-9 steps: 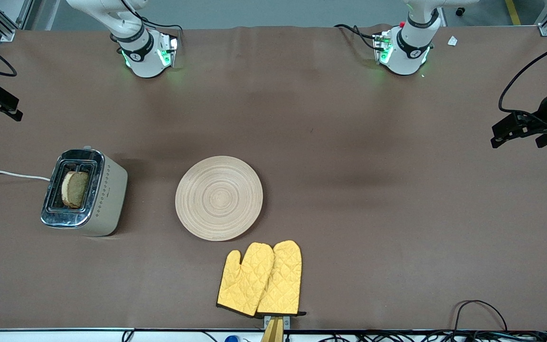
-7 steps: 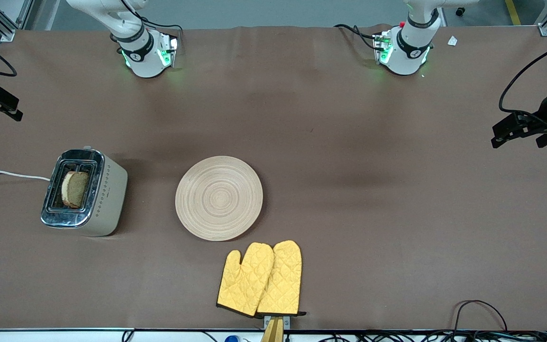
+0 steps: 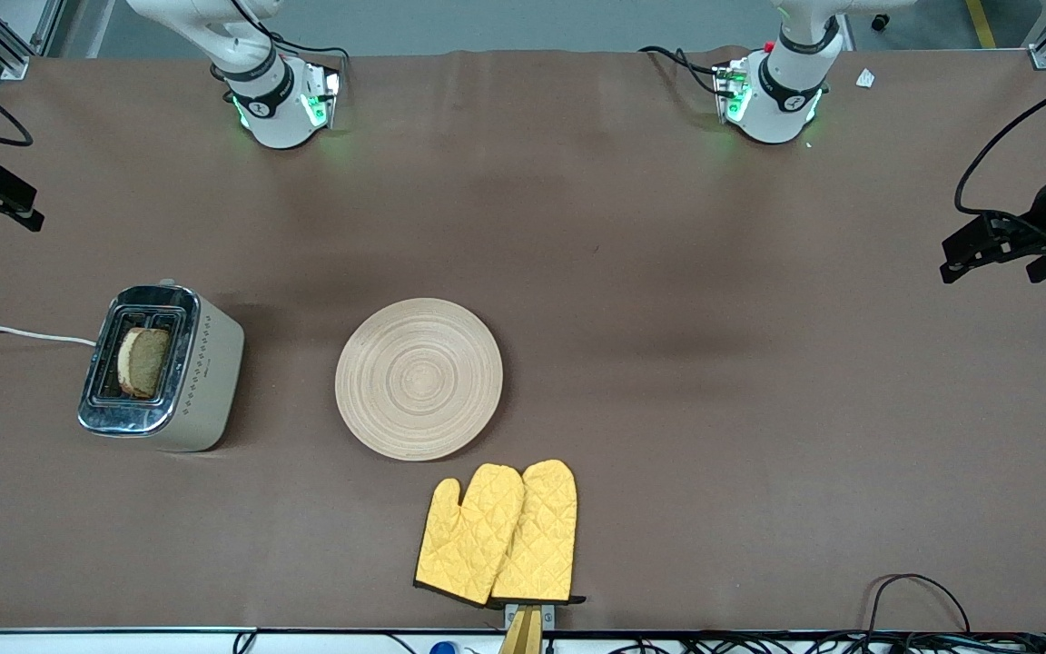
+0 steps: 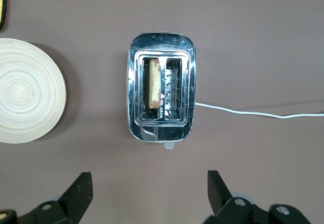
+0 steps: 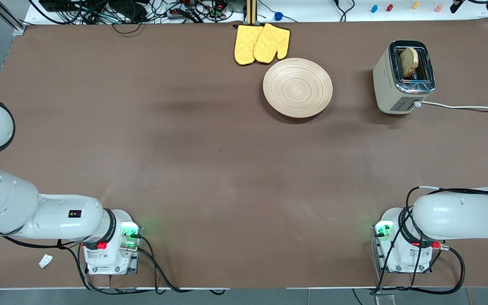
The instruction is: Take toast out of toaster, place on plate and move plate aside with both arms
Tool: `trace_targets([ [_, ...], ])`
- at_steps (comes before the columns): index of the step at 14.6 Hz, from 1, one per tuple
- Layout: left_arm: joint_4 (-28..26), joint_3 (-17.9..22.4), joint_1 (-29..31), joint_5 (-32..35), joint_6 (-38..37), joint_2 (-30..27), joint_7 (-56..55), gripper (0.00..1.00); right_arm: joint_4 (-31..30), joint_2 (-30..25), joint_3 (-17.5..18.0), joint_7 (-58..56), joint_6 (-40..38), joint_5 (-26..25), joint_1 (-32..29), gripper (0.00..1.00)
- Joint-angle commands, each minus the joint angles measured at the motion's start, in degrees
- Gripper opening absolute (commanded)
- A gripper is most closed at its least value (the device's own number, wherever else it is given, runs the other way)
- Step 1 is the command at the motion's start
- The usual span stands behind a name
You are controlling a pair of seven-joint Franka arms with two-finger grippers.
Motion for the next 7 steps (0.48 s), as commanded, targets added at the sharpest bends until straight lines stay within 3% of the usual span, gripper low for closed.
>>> trace_targets([
  [1,1.4,-0.2,-0.4,1.5,-0.1,0.6,-0.4,1.00,-0.1,-0.1,0.0,-0.4,-0.2,1.1,-0.4,1.00],
  [4,1.3,-0.2,-0.2,1.5,-0.1,0.6,-0.4,1.00,-2.9,1.4,-0.2,-0.6,1.6,1.3,-0.8,1.00],
  [7,1.3,-0.2,-0.1,1.5,-0.1,0.6,-0.3,1.00,-8.3,4.0,-0.3,-0.8,9.8,1.3,-1.4,1.00],
])
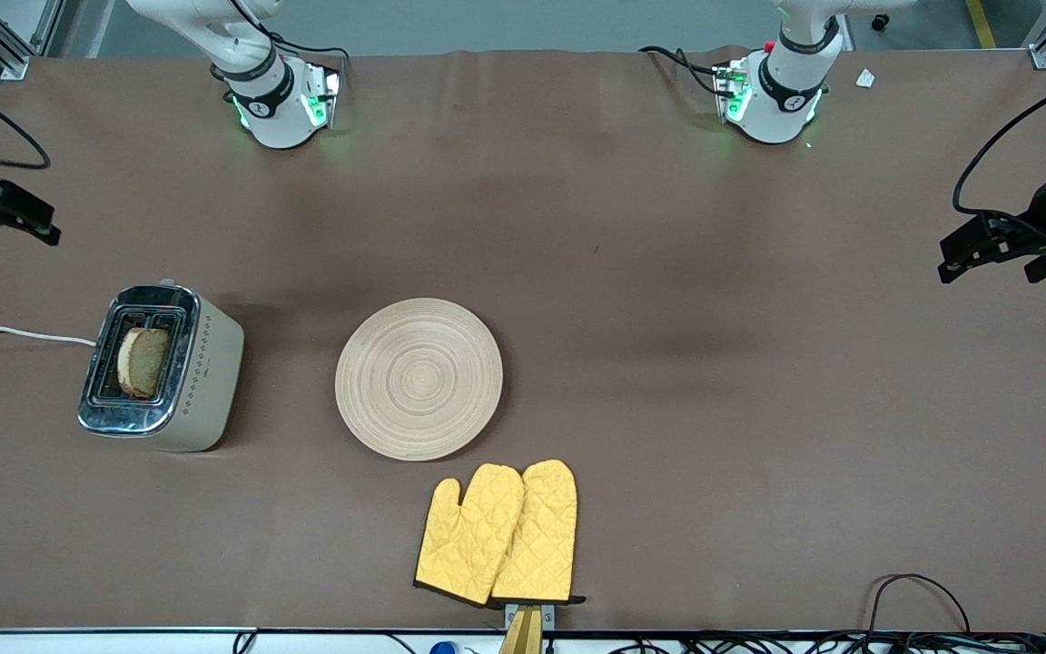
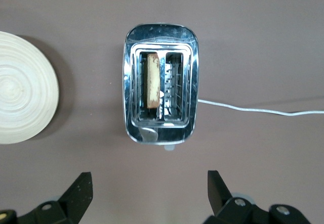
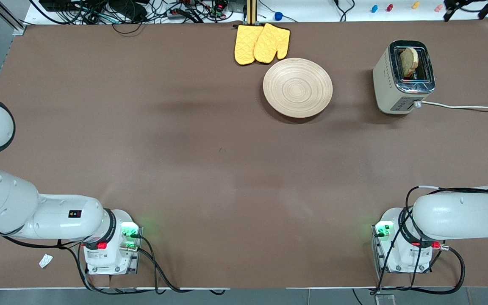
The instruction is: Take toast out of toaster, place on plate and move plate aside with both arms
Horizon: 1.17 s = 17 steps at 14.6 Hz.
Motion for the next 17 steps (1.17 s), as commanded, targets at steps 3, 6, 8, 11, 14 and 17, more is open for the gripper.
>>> trace_targets([
  [3,1.3,-0.2,-0.2,1.5,-0.2,0.6,-0.4,1.00,-6.5,5.6,0.1,-1.2,11.9,1.5,-1.9,1.00],
  [6,1.3,-0.2,-0.1,1.5,-0.2,0.6,-0.3,1.00,-6.9,10.9,0.1,-2.8,17.2,2.7,-1.7,1.00],
  [8,1.3,-0.2,-0.1,1.5,-0.2,0.6,-0.3,1.00,-6.9,13.2,0.1,-2.9,18.8,4.5,-1.6,1.00],
  [11,1.3,-0.2,-0.1,1.5,-0.3,0.6,-0.3,1.00,-6.9,16.6,0.1,-3.0,21.3,4.6,-1.6,1.00],
  [14,1.3,-0.2,-0.1,1.5,-0.3,0.6,-0.3,1.00,-7.0,17.7,0.1,-3.8,21.9,4.7,-1.6,0.26],
  [17,1.3,-0.2,-0.2,1.5,-0.3,0.6,-0.3,1.00,-6.9,17.7,0.1,-3.7,21.5,4.7,-1.7,0.00],
])
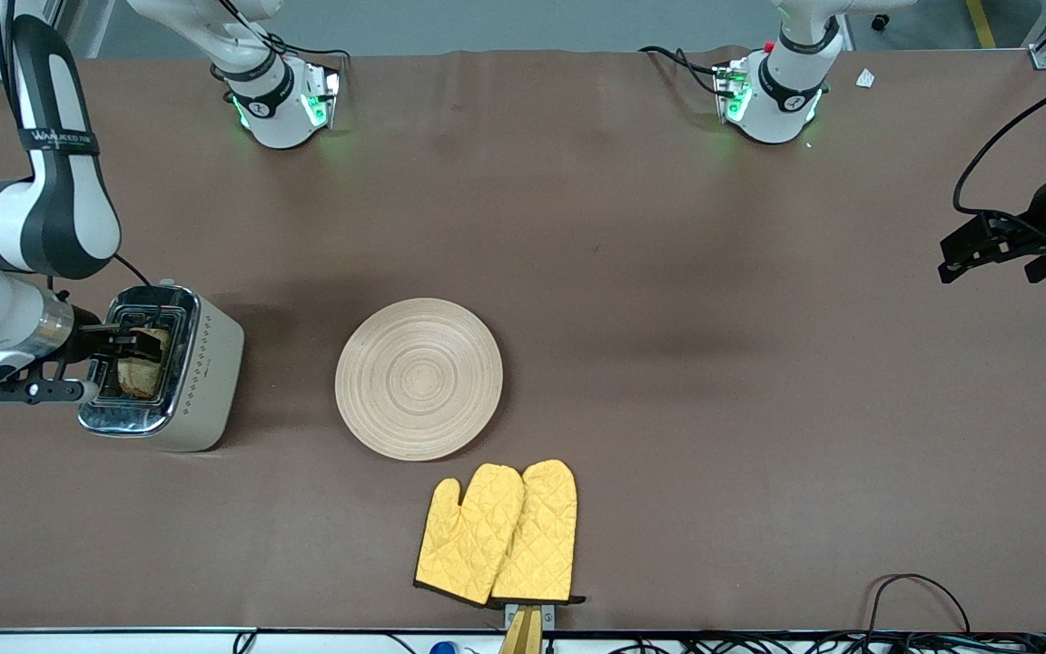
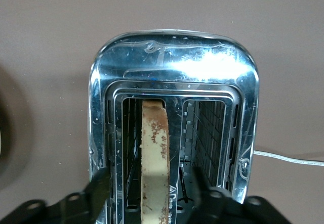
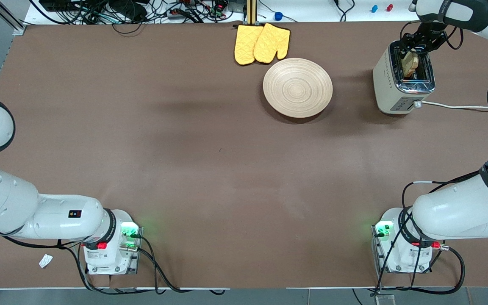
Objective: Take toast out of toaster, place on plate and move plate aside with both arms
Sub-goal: 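Reach the right gripper down to the toast in the toaster and grasp it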
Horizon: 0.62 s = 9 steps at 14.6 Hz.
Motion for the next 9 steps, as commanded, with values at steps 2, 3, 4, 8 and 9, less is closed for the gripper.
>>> trace_targets([
  [2,1.3,-0.2,-0.2,1.5,-0.3,0.6,-0.2,1.00,-0.2,-0.7,0.4,-1.3,-0.2,1.5,-0.6,0.00],
  [3,1.3,-0.2,-0.1,1.5,-0.3,0.6,-0.2,1.00,0.0,-0.8,0.5,-1.3,-0.3,1.5,-0.6,0.00],
  [4,1.3,-0.2,-0.1,1.5,-0.3,0.6,-0.2,1.00,0.2,-1.1,0.5,-2.1,-0.7,1.5,-0.6,0.00],
  [8,1.3,-0.2,0.0,1.5,-0.3,0.6,-0.1,1.00,5.7,-2.6,0.6,-3.2,-8.8,2.8,-0.6,0.00],
  [9,1.3,-0.2,0.0,1.5,-0.3,0.6,-0.1,1.00,7.3,-3.3,0.6,-3.3,-11.0,3.3,-0.4,0.00],
])
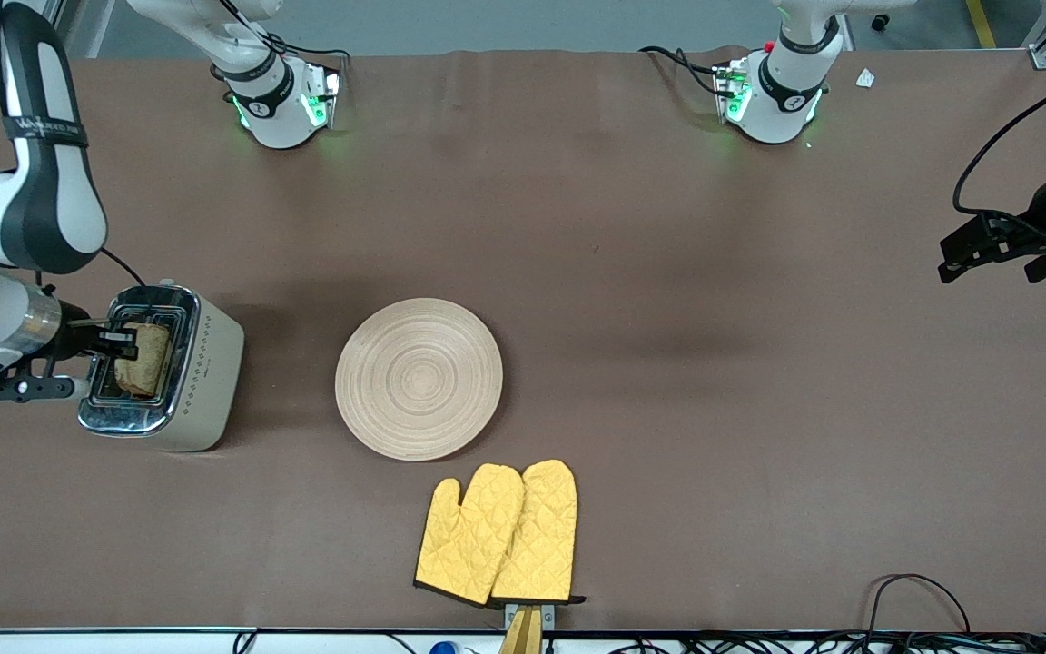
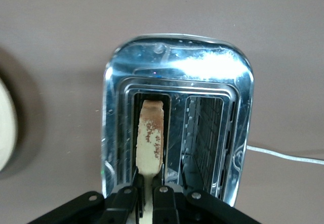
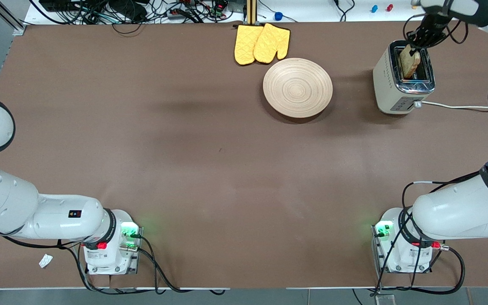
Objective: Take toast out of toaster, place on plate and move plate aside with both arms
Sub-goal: 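Reach the right gripper down to the toast in the toaster and grasp it, then lift the toast out of the toaster with the right gripper toward the plate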
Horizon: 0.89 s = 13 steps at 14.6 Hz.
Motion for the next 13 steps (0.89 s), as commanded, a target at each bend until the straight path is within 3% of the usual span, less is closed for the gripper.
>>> trace_targets([
  [1,1.3,-0.2,0.0,1.5,-0.3,0.6,-0.1,1.00,3.6,-2.8,0.5,-1.1,-5.7,2.0,-0.3,0.00],
  [5,1.3,-0.2,0.0,1.5,-0.3,0.6,-0.1,1.00,6.3,-3.5,0.7,0.0,-8.0,2.0,2.3,0.00],
  [9,1.2,-0.2,0.1,1.5,-0.3,0.6,0.0,1.00,8.7,-3.0,0.5,8.3,-7.9,1.4,8.9,0.00],
  [13,1.2,-0.2,0.1,1.5,-0.3,0.6,0.0,1.00,6.8,-0.7,0.6,19.2,-2.5,2.9,15.6,0.00],
])
